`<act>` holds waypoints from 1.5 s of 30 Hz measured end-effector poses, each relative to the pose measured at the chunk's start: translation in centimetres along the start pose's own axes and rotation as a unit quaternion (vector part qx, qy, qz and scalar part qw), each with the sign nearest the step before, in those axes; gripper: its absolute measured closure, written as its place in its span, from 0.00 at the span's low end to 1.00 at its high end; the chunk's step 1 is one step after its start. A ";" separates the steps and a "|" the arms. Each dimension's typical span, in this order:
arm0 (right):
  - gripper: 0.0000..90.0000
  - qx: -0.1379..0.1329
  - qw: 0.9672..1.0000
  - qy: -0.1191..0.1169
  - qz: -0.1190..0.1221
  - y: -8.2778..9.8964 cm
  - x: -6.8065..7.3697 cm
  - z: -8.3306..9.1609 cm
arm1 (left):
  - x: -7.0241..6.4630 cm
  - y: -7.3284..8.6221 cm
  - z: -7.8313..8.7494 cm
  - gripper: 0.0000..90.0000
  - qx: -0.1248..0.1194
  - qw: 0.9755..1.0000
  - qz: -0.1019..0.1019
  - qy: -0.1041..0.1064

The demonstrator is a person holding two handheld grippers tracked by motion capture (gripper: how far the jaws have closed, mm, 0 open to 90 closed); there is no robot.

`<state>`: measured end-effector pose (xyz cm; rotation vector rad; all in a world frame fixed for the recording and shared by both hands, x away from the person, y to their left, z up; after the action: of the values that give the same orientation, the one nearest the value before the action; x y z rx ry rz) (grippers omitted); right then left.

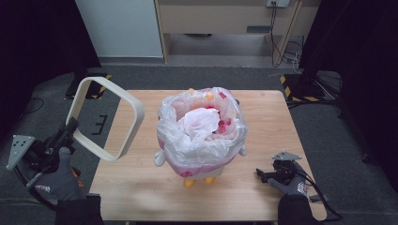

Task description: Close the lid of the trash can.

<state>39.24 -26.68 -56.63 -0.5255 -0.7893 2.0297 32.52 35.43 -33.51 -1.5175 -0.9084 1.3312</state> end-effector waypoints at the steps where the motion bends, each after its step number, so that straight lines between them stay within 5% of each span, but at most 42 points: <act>1: 0.01 0.000 1.000 0.000 -0.002 0.0 0.0 0.0 | -0.4 -0.2 -0.1 0.87 0.001 1.000 -0.004 0.007; 8: 0.01 0.001 1.000 -0.001 -0.001 0.0 0.0 0.0 | -2.8 -1.9 -1.7 0.87 0.005 0.999 -0.011 0.053; 17: 0.01 0.000 1.000 -0.001 -0.002 0.0 0.0 0.0 | -7.7 -4.5 -4.0 0.87 0.027 0.992 -0.040 0.117; 25: 0.01 0.000 1.000 -0.001 -0.001 0.0 0.0 0.0 | -11.3 -4.9 -5.9 0.87 0.043 0.986 -0.045 0.157; 32: 0.01 0.000 1.000 -0.002 0.001 0.0 0.0 0.0 | -14.5 -5.2 -7.4 0.87 0.071 0.978 -0.060 0.188; 36: 0.01 0.001 1.000 -0.002 0.000 0.0 0.0 0.0 | -16.1 -5.1 -8.3 0.87 0.092 0.972 -0.076 0.203; 37: 0.01 0.000 1.000 -0.002 0.001 0.0 0.0 0.0 | -16.5 -5.1 -8.7 0.87 0.088 0.969 -0.087 0.215; 45: 0.01 -0.001 1.000 -0.002 0.000 0.0 0.0 -0.1 | -18.7 -3.7 -10.3 0.88 0.140 0.957 -0.110 0.228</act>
<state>39.30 -26.65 -56.64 -0.5229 -0.7929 2.0311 40.01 17.68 -23.63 -1.3728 -0.5471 0.8543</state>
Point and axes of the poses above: each handheld gripper's, and its own axes: z roughly backward along the jaws, y roughly out of its underside, x roughly to its left, the point moved 4 cm from there along -z, roughly forward along the jaws, and after that the axes turned 6 degrees about z, right-handed, at the moved point
